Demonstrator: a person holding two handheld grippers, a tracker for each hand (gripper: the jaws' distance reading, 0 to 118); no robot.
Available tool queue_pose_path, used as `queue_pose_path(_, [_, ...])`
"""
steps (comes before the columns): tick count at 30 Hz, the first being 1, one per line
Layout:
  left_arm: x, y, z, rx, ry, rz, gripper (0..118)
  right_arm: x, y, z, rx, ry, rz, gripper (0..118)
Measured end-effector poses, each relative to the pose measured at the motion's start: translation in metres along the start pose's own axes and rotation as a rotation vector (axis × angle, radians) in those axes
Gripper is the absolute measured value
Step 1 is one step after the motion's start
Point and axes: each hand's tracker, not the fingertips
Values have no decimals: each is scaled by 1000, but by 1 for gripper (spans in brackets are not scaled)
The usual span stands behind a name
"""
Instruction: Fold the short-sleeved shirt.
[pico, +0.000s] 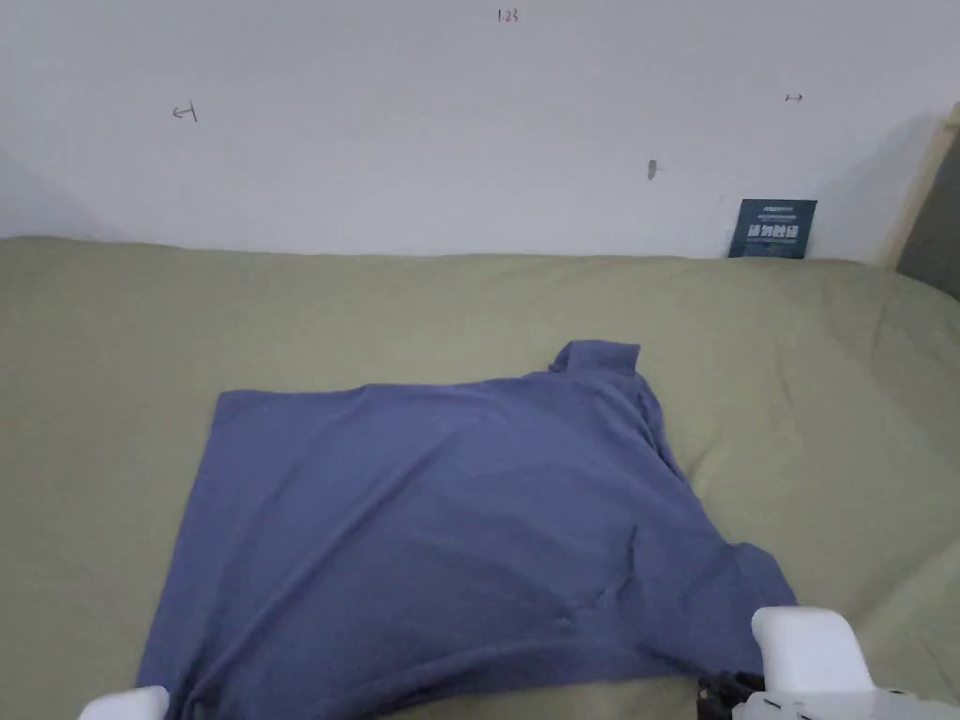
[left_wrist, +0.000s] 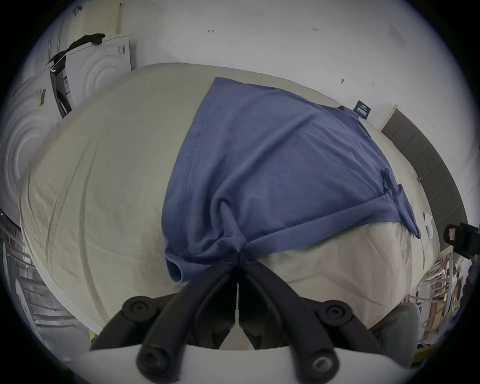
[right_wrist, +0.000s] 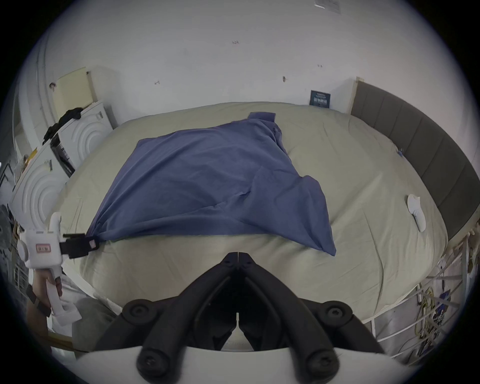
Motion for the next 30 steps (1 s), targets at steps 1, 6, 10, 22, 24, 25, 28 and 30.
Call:
queue_pose_path(1, [-1,1,-1,-7,-3,4,0,9,5,-5,-11,-7,-25,2])
queue_pose_path(6, [-6,1,0,-16,-25,13,0,71,53,-51,-3,-146,-93,37])
queue_pose_path(10, [-11,1,-1,-27,-46,34,0,121,79,-111,-164,-108,-221,96])
queue_pose_path(22, [-13,5,-5,-43,-65,50,0,135,36,-139,-398,-149,-224,93])
queue_pose_path(24, [-14,7,-7,-50,-73,46,0,128,33,-138,-382,-161,-174,71])
queue_pose_path(25, [-16,9,-7,-55,-81,50,0,127,33,-133,-351,-196,-134,61])
queue_pose_path(28, [-21,14,-6,-61,-103,55,0,128,38,-120,-250,-98,-169,8])
queue_pose_path(30, [-23,16,-6,-62,-103,55,0,127,40,-112,-241,-114,-160,7])
